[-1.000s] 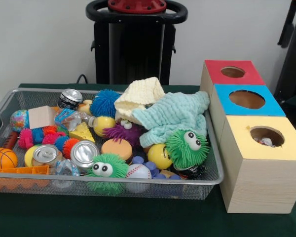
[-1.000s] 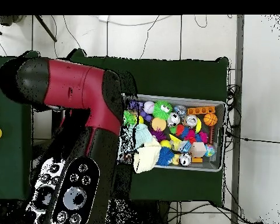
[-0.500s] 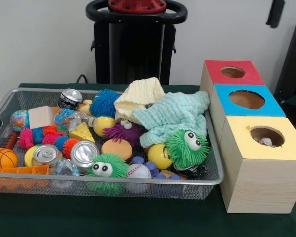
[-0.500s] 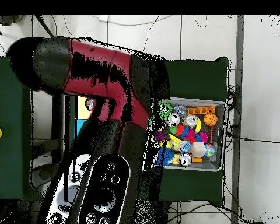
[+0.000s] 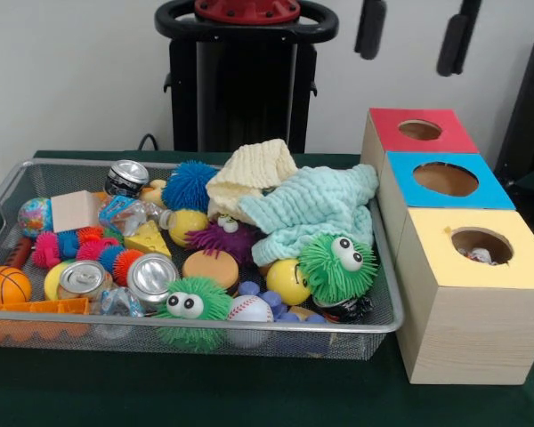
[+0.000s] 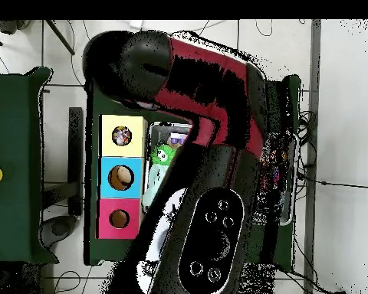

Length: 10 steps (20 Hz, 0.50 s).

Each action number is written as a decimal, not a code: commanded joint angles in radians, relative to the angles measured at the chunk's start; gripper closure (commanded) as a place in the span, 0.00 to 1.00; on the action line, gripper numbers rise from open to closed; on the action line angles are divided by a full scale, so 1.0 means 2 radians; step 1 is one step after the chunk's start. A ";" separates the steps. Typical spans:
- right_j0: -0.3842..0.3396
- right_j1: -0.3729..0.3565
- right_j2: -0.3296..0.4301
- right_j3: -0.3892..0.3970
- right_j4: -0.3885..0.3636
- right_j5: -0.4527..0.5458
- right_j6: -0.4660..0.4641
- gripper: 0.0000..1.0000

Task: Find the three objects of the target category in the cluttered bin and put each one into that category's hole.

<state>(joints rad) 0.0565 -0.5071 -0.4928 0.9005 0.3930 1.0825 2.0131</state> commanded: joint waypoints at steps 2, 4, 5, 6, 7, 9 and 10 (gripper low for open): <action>-0.021 0.010 0.081 0.014 -0.034 0.061 -0.069 0.00; -0.025 0.015 0.090 0.014 -0.037 0.052 -0.068 0.00; -0.027 0.018 0.095 0.013 -0.039 0.049 -0.068 0.00; -0.030 0.022 0.100 0.013 -0.039 0.041 -0.068 0.00; -0.032 0.025 0.104 0.011 -0.041 0.037 -0.068 0.00; -0.038 0.035 0.117 0.009 -0.043 0.023 -0.071 0.00; -0.042 0.041 0.125 0.007 -0.043 0.017 -0.075 0.00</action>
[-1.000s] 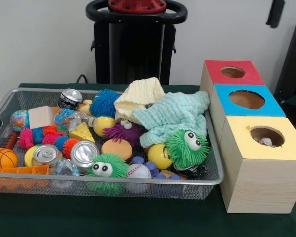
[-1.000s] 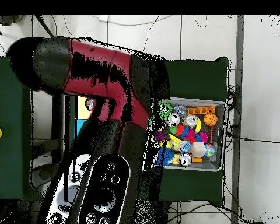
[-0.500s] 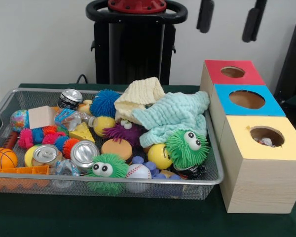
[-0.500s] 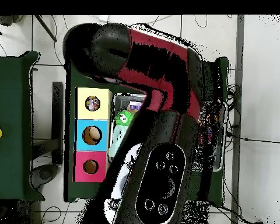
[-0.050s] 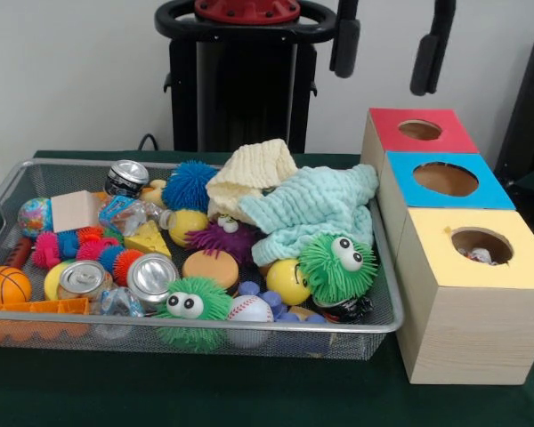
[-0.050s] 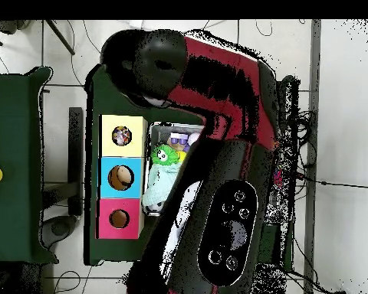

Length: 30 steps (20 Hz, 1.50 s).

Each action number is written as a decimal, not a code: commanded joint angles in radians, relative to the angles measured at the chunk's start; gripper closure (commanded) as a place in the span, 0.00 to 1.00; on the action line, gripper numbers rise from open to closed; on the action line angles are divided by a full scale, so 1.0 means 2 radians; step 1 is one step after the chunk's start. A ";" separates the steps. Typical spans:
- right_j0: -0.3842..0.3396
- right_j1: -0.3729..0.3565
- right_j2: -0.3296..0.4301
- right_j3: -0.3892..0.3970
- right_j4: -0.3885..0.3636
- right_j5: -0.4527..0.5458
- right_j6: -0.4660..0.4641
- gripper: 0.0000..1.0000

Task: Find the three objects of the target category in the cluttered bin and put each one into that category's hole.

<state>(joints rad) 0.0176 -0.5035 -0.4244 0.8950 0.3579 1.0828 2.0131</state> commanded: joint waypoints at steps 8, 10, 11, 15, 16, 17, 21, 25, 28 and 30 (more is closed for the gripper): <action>-0.046 0.065 0.159 0.012 -0.048 -0.099 -0.142 0.00; -0.047 0.045 0.175 0.028 -0.065 -0.144 -0.174 0.00; -0.044 0.039 0.175 0.027 -0.071 -0.137 -0.173 0.00; -0.026 0.008 0.159 0.004 -0.090 -0.030 -0.140 0.00; -0.027 0.009 0.161 -0.011 -0.095 -0.013 -0.143 0.00; -0.029 0.010 0.163 -0.027 -0.100 0.005 -0.145 0.00; -0.059 0.011 0.185 -0.053 -0.115 0.038 -0.178 0.00; -0.096 0.021 0.206 -0.070 -0.126 0.054 -0.211 0.00; -0.117 0.011 0.217 -0.054 -0.134 0.052 -0.222 0.00; -0.126 0.004 0.223 -0.040 -0.137 0.048 -0.226 0.00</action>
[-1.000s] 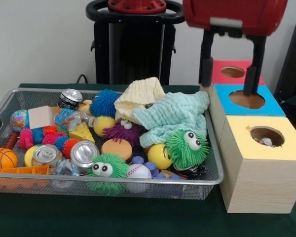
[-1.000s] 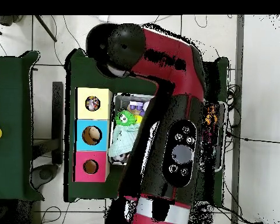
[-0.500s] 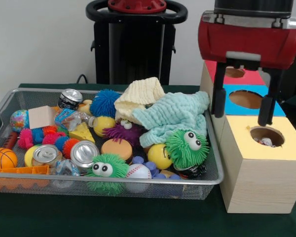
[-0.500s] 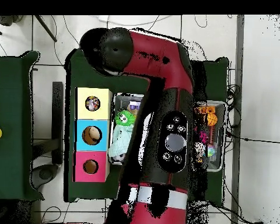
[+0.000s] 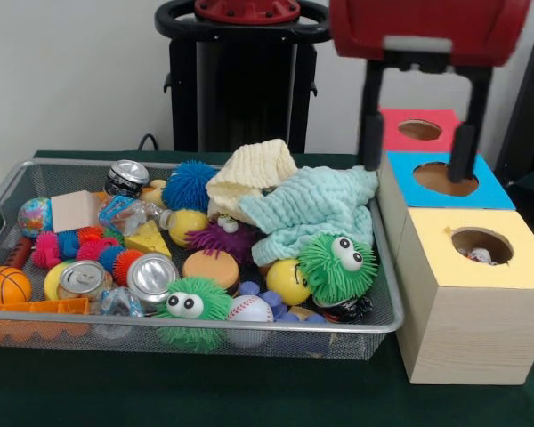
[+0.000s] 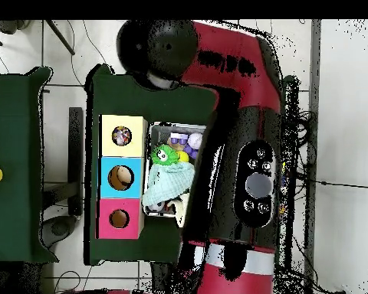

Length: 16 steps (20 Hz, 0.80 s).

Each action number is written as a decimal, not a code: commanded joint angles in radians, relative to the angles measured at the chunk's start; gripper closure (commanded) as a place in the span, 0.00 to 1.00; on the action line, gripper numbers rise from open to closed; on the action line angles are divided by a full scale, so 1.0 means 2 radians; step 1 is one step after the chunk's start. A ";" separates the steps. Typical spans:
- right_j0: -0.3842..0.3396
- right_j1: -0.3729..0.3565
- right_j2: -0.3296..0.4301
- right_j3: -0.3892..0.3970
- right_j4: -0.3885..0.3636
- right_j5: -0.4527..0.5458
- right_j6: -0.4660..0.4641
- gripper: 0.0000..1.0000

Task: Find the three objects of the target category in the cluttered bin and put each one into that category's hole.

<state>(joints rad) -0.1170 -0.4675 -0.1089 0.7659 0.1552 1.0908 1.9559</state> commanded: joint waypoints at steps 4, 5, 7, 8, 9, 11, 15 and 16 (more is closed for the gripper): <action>-0.076 -0.024 0.075 0.061 -0.042 0.021 -0.202 0.00; -0.079 -0.028 0.076 0.070 -0.043 0.016 -0.204 0.00; -0.086 -0.035 0.077 0.085 -0.046 0.008 -0.208 0.00; -0.090 -0.041 0.076 0.096 -0.049 0.004 -0.210 0.00; -0.093 -0.046 0.077 0.104 -0.051 0.001 -0.210 0.00; -0.096 -0.054 0.074 0.118 -0.058 0.007 -0.207 0.00; -0.091 -0.090 0.069 0.147 -0.071 0.026 -0.214 0.00; -0.085 -0.104 0.065 0.168 -0.074 0.017 -0.209 0.00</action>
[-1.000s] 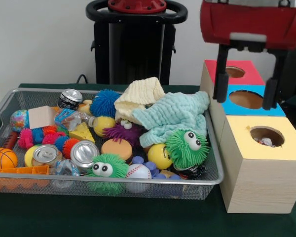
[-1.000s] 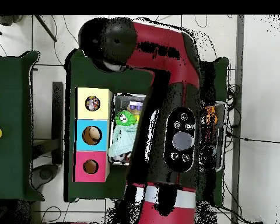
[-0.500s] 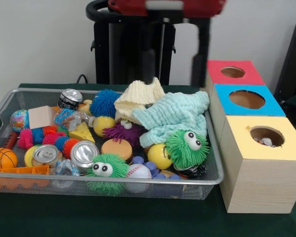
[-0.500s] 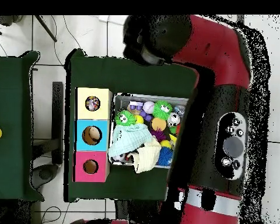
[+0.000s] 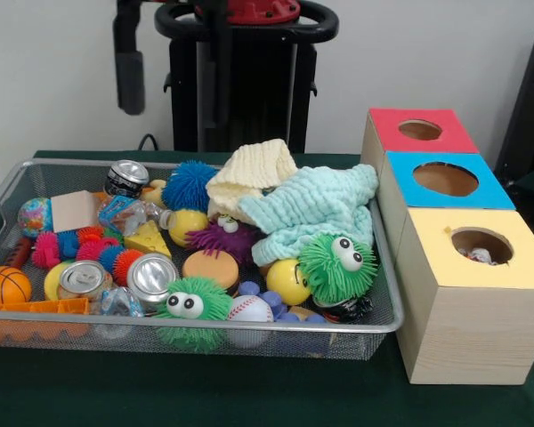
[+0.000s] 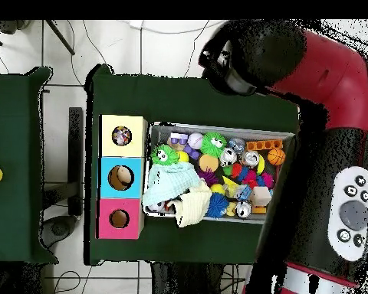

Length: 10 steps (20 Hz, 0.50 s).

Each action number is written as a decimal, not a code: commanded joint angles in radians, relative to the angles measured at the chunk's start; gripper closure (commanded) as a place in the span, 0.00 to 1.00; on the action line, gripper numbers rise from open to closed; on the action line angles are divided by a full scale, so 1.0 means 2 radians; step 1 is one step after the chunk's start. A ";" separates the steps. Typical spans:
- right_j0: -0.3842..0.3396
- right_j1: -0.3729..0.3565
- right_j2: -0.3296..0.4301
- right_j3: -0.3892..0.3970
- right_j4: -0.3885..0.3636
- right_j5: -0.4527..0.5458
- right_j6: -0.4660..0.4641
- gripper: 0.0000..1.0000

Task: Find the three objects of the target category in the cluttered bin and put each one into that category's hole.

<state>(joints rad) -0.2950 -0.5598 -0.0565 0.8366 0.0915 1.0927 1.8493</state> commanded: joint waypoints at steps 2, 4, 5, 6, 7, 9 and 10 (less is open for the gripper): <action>0.011 -0.074 0.043 0.172 -0.046 -0.010 -0.145 0.00; 0.012 -0.088 0.053 0.219 -0.048 -0.060 -0.137 0.00; 0.011 -0.091 0.058 0.234 -0.048 -0.076 -0.133 0.00; 0.010 -0.092 0.066 0.250 -0.049 -0.097 -0.131 0.00; 0.008 -0.093 0.074 0.266 -0.049 -0.118 -0.129 0.00; 0.005 -0.092 0.089 0.280 -0.057 -0.135 -0.141 0.00; 0.002 -0.101 0.094 0.288 -0.059 -0.146 -0.141 0.00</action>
<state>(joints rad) -0.2833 -0.7240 -0.0150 1.1171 0.0436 0.9401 1.8493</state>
